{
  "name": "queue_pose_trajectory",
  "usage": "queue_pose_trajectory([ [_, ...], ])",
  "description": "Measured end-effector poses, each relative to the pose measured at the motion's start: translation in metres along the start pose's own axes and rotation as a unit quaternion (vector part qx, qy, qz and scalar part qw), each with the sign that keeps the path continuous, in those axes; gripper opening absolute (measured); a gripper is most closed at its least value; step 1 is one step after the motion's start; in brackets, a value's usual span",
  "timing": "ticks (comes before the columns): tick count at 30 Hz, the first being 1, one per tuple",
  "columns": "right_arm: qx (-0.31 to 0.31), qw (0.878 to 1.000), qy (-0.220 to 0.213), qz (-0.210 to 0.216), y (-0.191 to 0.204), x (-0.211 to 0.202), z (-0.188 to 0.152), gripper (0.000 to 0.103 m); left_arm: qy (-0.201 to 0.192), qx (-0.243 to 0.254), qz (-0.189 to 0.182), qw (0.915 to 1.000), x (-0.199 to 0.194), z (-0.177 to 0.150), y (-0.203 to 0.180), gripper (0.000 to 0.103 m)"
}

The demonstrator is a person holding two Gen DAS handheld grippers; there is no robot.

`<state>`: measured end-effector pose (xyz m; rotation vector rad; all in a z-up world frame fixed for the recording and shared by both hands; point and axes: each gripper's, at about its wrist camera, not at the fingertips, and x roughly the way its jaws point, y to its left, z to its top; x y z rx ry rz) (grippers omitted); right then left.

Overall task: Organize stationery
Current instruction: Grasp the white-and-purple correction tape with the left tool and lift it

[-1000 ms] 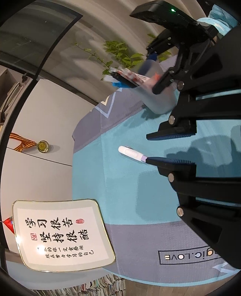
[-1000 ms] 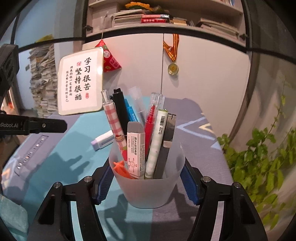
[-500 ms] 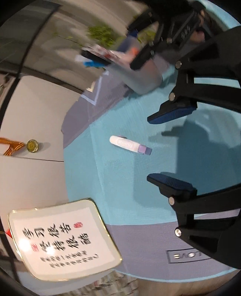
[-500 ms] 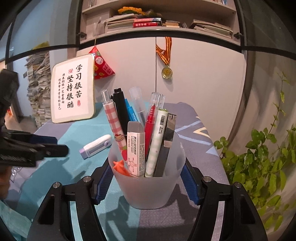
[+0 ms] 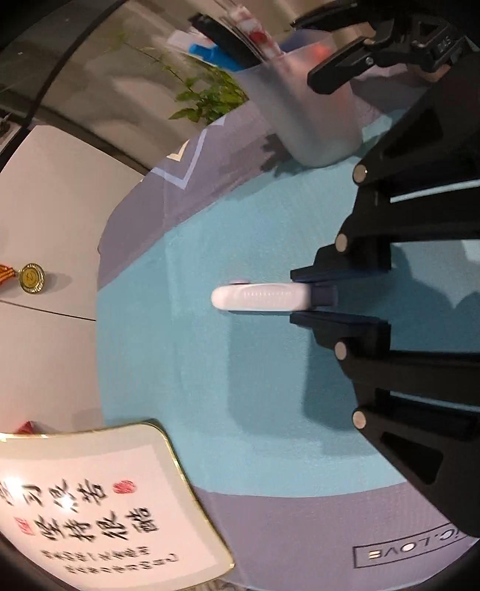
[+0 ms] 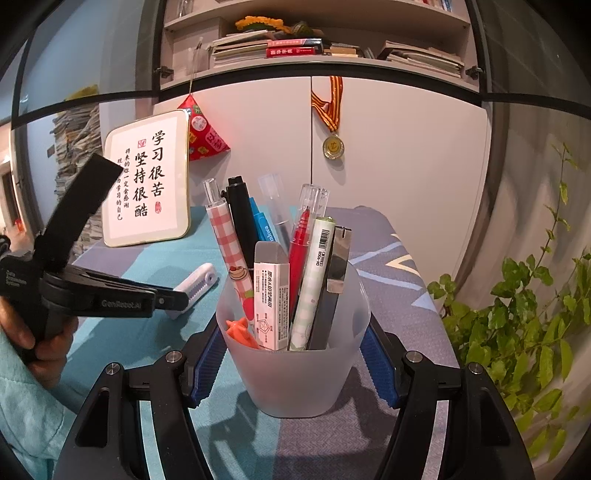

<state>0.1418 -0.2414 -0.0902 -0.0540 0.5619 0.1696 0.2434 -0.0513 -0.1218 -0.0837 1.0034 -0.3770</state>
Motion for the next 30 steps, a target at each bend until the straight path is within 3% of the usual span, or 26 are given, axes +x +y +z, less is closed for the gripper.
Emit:
queue_pose_trajectory([
  [5,0.0,1.0,0.0,0.0,0.0,0.0,0.0,0.07,0.026,-0.078,-0.086,0.9929,-0.023,-0.02,0.027,0.013],
  [8,0.0,1.0,0.0,0.0,0.0,0.0,0.0,0.07,0.04,-0.083,-0.103,0.9904,-0.041,-0.049,0.035,0.014],
  [10,0.0,1.0,0.0,0.0,0.0,-0.001,0.0,0.07,0.042,-0.088,-0.094,0.9908,-0.048,-0.063,0.04,0.014],
  [15,0.0,1.0,0.0,0.0,-0.001,-0.001,0.0,0.07,-0.011,-0.068,-0.003,0.9976,-0.079,-0.084,0.04,0.023],
  [18,-0.001,1.0,0.0,-0.001,0.0,-0.001,-0.001,0.07,-0.021,-0.089,-0.005,0.9958,-0.088,-0.093,0.045,0.025],
  [20,0.0,1.0,0.0,0.0,0.0,-0.001,-0.001,0.07,-0.026,-0.08,0.016,0.9963,-0.091,-0.095,0.044,0.025],
  [23,0.0,1.0,0.0,0.0,0.0,-0.001,-0.001,0.07,-0.037,-0.051,0.038,0.9973,-0.093,-0.093,0.036,0.028],
  [26,-0.001,1.0,0.0,-0.001,0.0,-0.001,-0.001,0.07,-0.04,-0.007,0.045,0.9982,-0.087,-0.085,0.019,0.051],
  [30,-0.001,1.0,0.002,-0.001,0.0,0.0,-0.001,0.07,-0.039,0.057,0.075,0.9949,-0.07,-0.071,0.009,0.051],
])
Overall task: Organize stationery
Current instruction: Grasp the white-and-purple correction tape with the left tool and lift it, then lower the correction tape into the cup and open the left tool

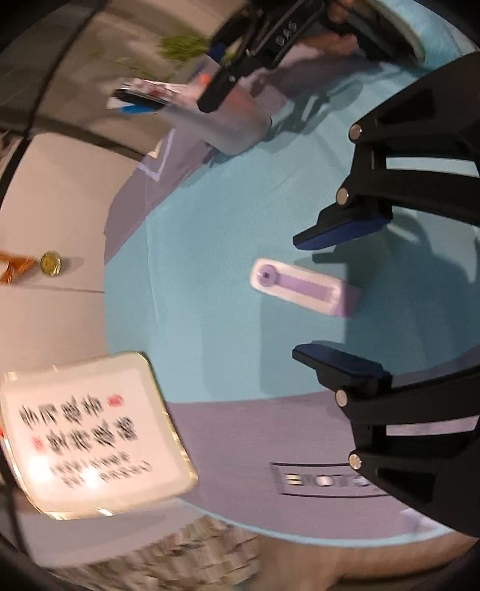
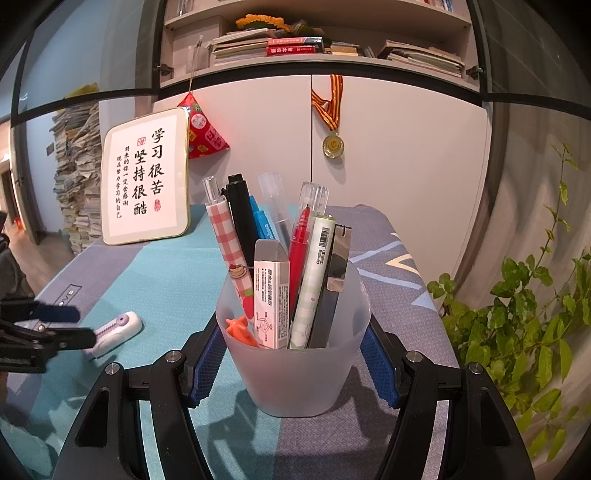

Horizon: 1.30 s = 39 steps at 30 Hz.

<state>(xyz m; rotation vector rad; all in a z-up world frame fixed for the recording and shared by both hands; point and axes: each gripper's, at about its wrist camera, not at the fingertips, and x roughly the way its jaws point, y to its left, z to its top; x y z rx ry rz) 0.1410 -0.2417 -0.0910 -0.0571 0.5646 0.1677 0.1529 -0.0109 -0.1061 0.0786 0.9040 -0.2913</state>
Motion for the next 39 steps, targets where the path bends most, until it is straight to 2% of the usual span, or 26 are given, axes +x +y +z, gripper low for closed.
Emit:
queue_pose_trajectory([
  [3,-0.001,1.0,0.0,0.0,0.0,0.0,0.0,0.07,0.012,0.029,0.002,0.9995,0.015,0.011,-0.008,0.051],
  [6,0.0,1.0,0.0,0.0,0.0,0.0,0.0,0.07,0.018,0.039,0.027,0.9987,0.028,0.022,-0.01,0.049],
  [8,0.0,1.0,0.0,0.0,0.0,0.0,0.0,0.07,0.026,0.046,0.031,0.9981,0.035,0.028,-0.011,0.049],
  [10,0.0,1.0,0.0,0.0,0.0,0.0,0.0,0.07,0.043,0.046,0.026,0.9977,0.044,0.032,-0.01,0.037],
  [11,0.0,1.0,0.0,0.0,0.0,0.0,0.0,0.07,0.053,0.044,0.023,0.9973,0.048,0.033,-0.009,0.025],
  [12,0.0,1.0,0.0,0.0,0.0,0.0,0.0,0.07,0.059,0.042,0.025,0.997,0.05,0.033,-0.008,0.024],
  [15,0.0,1.0,0.0,0.0,0.0,0.0,0.0,0.07,0.044,0.035,0.023,0.9981,0.041,0.031,-0.006,0.023],
  [23,0.001,1.0,0.0,0.0,0.0,0.0,0.0,0.07,-0.014,0.029,0.022,0.9993,-0.017,0.03,-0.011,0.023],
  [26,0.001,1.0,0.001,0.0,0.0,0.001,0.0,0.07,-0.03,0.016,0.01,0.9994,-0.027,0.034,-0.011,0.023],
  [31,0.0,1.0,0.0,0.0,-0.001,0.001,0.0,0.07,-0.042,0.008,0.008,0.999,-0.031,0.035,-0.015,0.023],
  [39,0.0,1.0,0.001,0.0,0.0,0.001,0.0,0.07,-0.053,0.0,-0.017,0.9984,-0.043,0.037,-0.017,0.023],
])
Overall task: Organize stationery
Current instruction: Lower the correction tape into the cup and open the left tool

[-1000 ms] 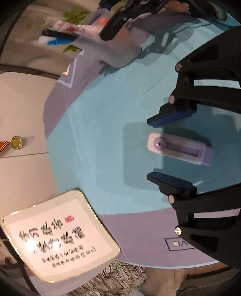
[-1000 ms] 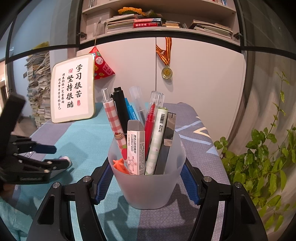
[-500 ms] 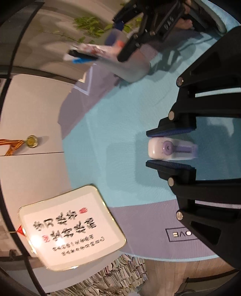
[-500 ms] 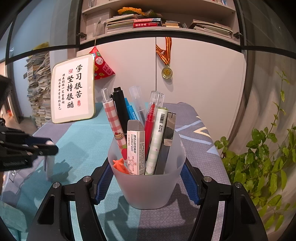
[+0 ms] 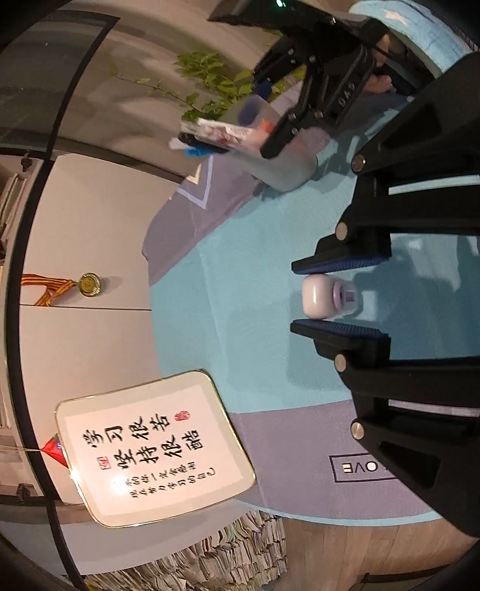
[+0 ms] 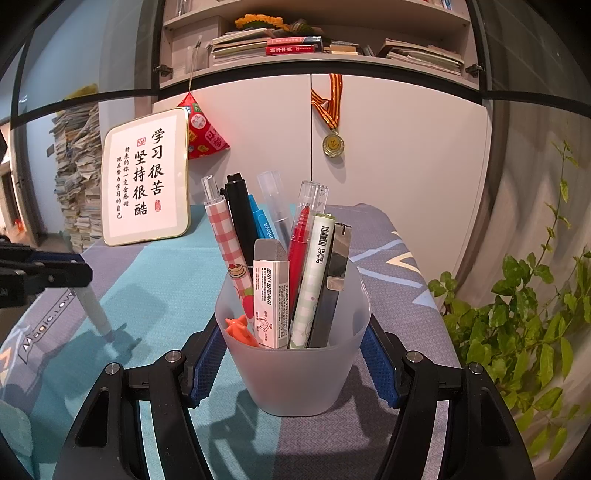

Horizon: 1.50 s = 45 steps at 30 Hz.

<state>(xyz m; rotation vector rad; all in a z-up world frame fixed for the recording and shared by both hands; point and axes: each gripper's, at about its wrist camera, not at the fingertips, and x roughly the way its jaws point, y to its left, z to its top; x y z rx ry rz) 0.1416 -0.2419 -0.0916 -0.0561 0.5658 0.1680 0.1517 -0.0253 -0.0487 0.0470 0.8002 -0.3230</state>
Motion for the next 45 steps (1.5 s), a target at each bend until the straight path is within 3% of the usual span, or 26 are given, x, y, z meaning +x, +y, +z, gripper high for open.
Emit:
queue_pose_trajectory([
  [11,0.0,1.0,0.0,0.0,0.0,0.0,0.0,0.07,-0.06,0.028,-0.105,0.9922,-0.043,0.052,-0.06,0.023],
  [17,0.0,1.0,0.0,-0.001,0.0,0.001,0.0,0.07,-0.055,0.031,-0.137,0.9886,-0.035,0.069,-0.087,0.023],
  [29,0.0,1.0,0.0,0.0,0.0,0.001,0.0,0.07,-0.028,0.018,-0.173,0.9843,-0.011,0.077,-0.104,0.023],
  [45,-0.001,1.0,0.0,-0.001,0.001,0.002,-0.001,0.07,0.001,0.007,-0.173,0.9849,0.001,0.073,-0.106,0.023],
])
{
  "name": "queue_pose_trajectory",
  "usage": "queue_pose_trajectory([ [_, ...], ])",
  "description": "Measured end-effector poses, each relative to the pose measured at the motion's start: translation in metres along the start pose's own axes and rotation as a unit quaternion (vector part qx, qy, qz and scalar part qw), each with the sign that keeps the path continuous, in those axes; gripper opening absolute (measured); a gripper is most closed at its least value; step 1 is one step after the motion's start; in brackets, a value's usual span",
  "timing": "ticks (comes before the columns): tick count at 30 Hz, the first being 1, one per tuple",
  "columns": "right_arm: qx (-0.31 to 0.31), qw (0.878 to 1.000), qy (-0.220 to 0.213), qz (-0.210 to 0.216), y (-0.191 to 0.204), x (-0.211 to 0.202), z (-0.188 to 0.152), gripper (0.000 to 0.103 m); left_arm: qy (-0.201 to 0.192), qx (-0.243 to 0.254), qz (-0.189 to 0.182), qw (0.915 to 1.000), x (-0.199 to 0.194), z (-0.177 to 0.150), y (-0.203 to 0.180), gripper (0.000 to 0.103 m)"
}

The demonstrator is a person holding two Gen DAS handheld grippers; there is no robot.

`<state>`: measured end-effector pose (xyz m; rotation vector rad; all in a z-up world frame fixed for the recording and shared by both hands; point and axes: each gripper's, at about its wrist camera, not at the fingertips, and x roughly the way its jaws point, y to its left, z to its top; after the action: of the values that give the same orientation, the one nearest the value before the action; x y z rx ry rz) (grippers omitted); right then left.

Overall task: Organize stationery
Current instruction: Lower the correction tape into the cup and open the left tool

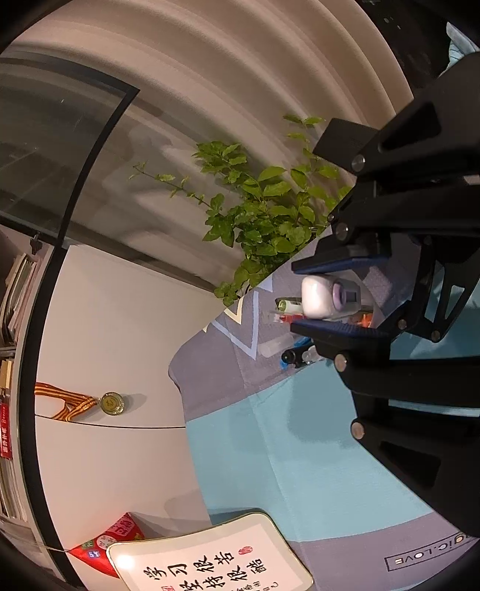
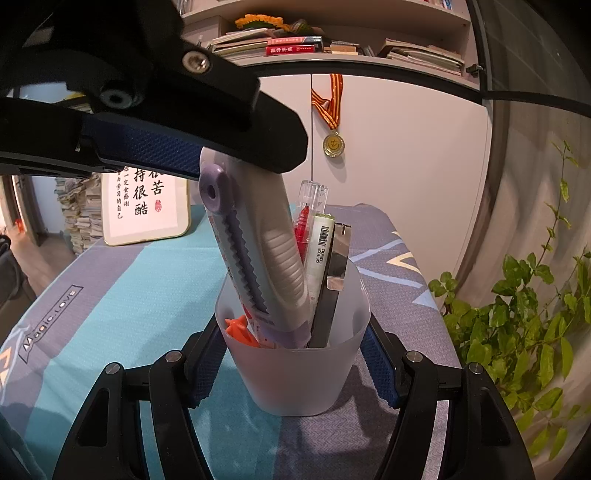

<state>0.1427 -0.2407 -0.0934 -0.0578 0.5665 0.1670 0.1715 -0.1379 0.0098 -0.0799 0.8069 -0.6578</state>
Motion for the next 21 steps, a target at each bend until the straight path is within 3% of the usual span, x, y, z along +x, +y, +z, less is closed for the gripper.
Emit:
queue_pose_trajectory([
  [21,0.0,1.0,0.0,0.0,-0.0005,0.0006,0.0007,0.07,0.005,-0.002,0.001,1.0,0.0028,-0.0002,-0.001,0.024],
])
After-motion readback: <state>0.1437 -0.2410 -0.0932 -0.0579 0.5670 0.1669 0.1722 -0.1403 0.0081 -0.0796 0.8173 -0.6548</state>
